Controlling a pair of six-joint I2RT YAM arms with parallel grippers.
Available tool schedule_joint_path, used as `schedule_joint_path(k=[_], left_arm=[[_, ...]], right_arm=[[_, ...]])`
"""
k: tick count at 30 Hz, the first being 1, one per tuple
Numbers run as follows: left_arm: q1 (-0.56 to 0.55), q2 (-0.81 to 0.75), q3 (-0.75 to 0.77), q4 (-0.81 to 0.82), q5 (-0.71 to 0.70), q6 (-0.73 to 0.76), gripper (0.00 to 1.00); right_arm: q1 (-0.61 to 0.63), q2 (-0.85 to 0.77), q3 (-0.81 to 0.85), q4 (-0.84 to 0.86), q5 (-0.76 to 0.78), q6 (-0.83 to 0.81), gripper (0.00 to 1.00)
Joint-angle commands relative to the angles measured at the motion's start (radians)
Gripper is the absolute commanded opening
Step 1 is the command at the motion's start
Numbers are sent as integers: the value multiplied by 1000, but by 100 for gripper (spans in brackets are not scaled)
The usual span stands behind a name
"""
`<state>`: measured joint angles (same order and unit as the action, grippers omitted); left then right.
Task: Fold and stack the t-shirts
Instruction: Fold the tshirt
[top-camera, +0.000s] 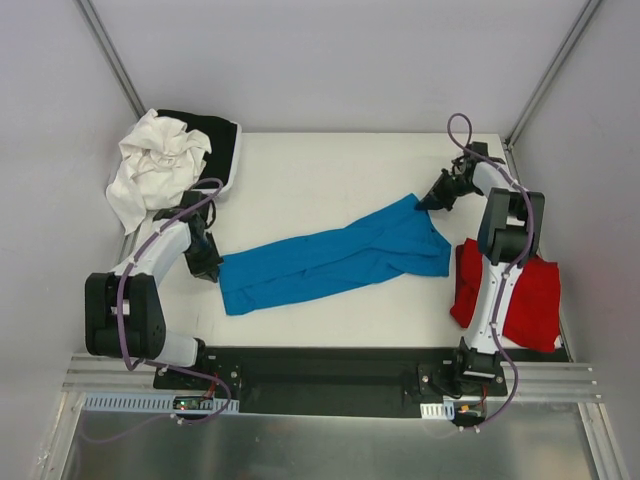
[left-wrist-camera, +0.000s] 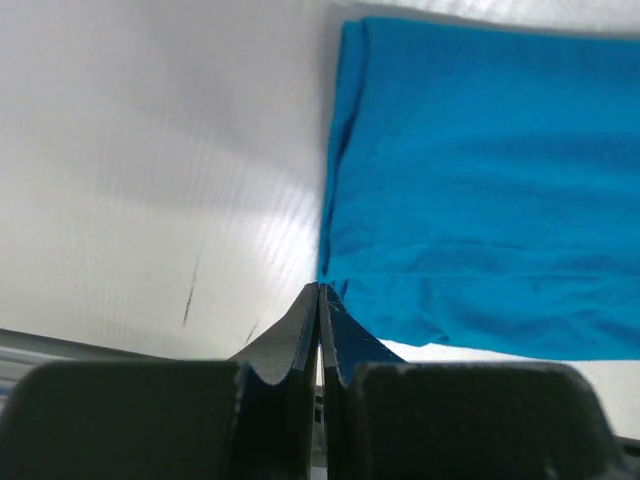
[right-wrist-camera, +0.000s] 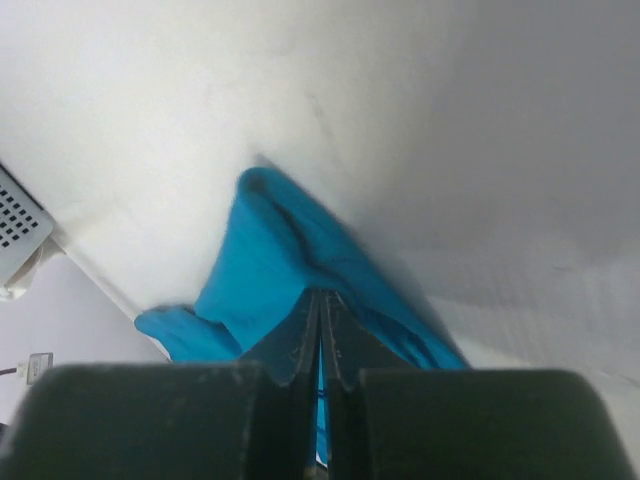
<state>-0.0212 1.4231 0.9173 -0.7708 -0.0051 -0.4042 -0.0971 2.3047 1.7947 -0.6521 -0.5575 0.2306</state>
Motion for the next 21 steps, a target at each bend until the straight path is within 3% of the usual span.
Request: schedule_joint_path(k=[1, 8, 11, 15, 16, 21], left_arm=[[-61, -13, 67, -62, -32, -13, 0], [-225, 106, 322, -74, 5, 25, 0], [-278, 198, 376, -59, 97, 86, 0], [-261, 296, 390, -54, 162, 180, 0], [-250, 316, 378, -41, 244, 171, 0], [-264, 318, 310, -36, 240, 163, 0]], right_arm=[[62, -133, -11, 51, -94, -48, 1], [181, -499, -271, 29, -50, -45, 1], [263, -623, -447, 38, -33, -7, 1], [338, -746, -660, 28, 14, 47, 1], [341, -767, -688, 11, 25, 65, 1], [339, -890, -836, -49, 114, 64, 1]])
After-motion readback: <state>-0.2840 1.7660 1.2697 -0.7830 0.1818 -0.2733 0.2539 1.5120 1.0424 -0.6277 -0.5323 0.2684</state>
